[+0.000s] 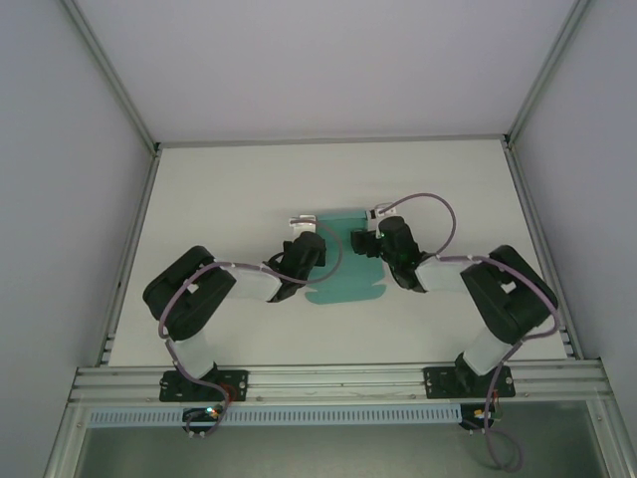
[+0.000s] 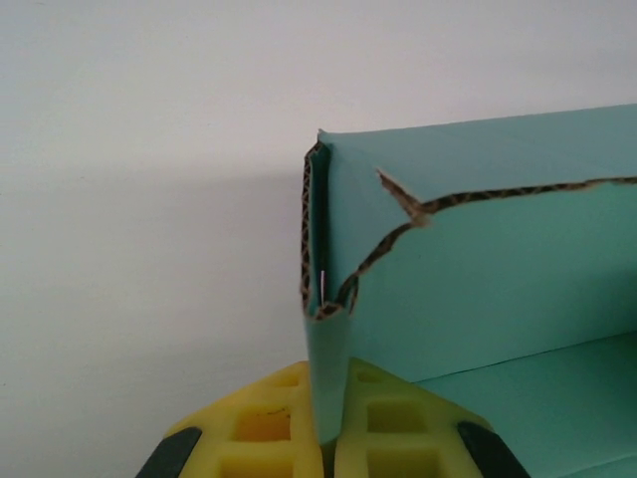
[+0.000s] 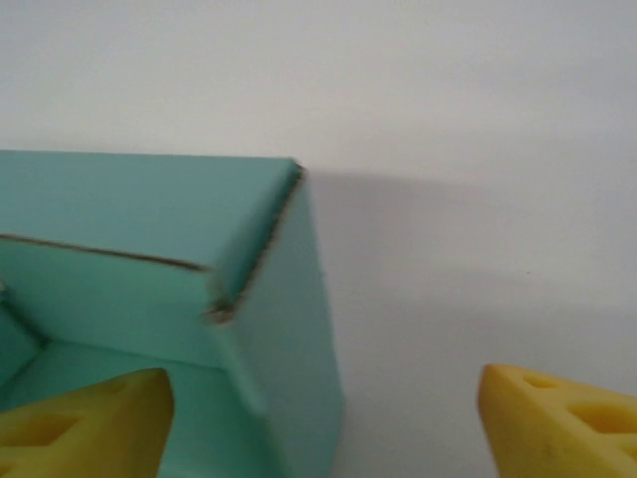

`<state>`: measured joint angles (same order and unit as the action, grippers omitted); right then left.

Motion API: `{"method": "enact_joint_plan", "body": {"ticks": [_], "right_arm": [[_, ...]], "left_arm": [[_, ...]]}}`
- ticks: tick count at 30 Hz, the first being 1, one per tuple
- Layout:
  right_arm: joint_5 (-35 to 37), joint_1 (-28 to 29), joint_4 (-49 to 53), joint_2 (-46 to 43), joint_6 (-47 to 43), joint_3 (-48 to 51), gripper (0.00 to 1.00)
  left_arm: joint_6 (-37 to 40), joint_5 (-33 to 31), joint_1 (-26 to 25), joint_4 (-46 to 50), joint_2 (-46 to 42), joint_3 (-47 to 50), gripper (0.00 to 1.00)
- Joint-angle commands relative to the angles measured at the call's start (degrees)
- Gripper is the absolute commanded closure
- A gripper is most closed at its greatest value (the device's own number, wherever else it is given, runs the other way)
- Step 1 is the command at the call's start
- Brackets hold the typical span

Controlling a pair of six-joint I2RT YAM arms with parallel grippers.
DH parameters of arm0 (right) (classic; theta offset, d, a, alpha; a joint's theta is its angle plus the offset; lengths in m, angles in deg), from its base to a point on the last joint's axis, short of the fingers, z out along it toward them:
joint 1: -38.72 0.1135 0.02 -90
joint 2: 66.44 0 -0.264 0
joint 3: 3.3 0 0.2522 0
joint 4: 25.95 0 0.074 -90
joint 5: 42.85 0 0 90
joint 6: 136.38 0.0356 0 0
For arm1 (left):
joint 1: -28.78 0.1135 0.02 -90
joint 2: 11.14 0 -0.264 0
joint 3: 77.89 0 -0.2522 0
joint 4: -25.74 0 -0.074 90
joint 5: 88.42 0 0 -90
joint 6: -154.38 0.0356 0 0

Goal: Assemble paper box

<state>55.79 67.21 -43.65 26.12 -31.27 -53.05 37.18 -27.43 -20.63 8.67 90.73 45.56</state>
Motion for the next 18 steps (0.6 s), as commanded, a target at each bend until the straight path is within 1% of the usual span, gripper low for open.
{"method": "enact_joint_plan", "body": {"ticks": [1, 2, 3, 5, 8, 10, 13, 16, 18], "right_arm": [[-5.4, -0.1, 2.1, -4.9, -1.7, 0.7, 0.14], [-5.5, 0.0, 3.1, -6.4, -1.6, 1.1, 0.13], [-5.8, -0.1, 3.6, -7.7, -1.8, 1.7, 0.06], [-5.3, -0.1, 4.0, -10.9, -1.2, 3.4, 0.0], [-1.8, -0.3, 6.2, -16.5, 0.4, 5.3, 0.0], [0.7, -1.0, 9.6, -19.7, 1.7, 5.4, 0.0], [1.1, -2.3, 14.7, -24.2, 1.8, 5.0, 0.0], [1.4, -3.0, 18.7, -28.9, 2.7, 5.2, 0.01], [1.1, -3.4, 20.6, -32.7, 3.5, 5.8, 0.0]], "left_arm": [[0.4, -0.6, 0.7, 3.7, -0.7, -0.2, 1.0], [0.3, -0.4, 0.8, 3.5, -0.7, -0.1, 1.0], [0.4, -0.1, 1.0, 3.3, -0.8, 0.0, 1.0], [0.1, 1.3, 1.6, 2.7, -1.0, 0.6, 1.0], [1.1, 4.5, 2.9, -0.4, -1.6, 2.4, 1.0], [4.1, 7.0, 3.2, -4.0, -1.9, 4.1, 1.0], [9.0, 10.5, 3.3, -8.5, -2.6, 6.3, 1.0], [10.6, 11.9, 3.6, -9.0, -4.1, 7.1, 1.0], [10.9, 15.3, 4.6, -9.4, -6.3, 8.2, 1.0]]}}
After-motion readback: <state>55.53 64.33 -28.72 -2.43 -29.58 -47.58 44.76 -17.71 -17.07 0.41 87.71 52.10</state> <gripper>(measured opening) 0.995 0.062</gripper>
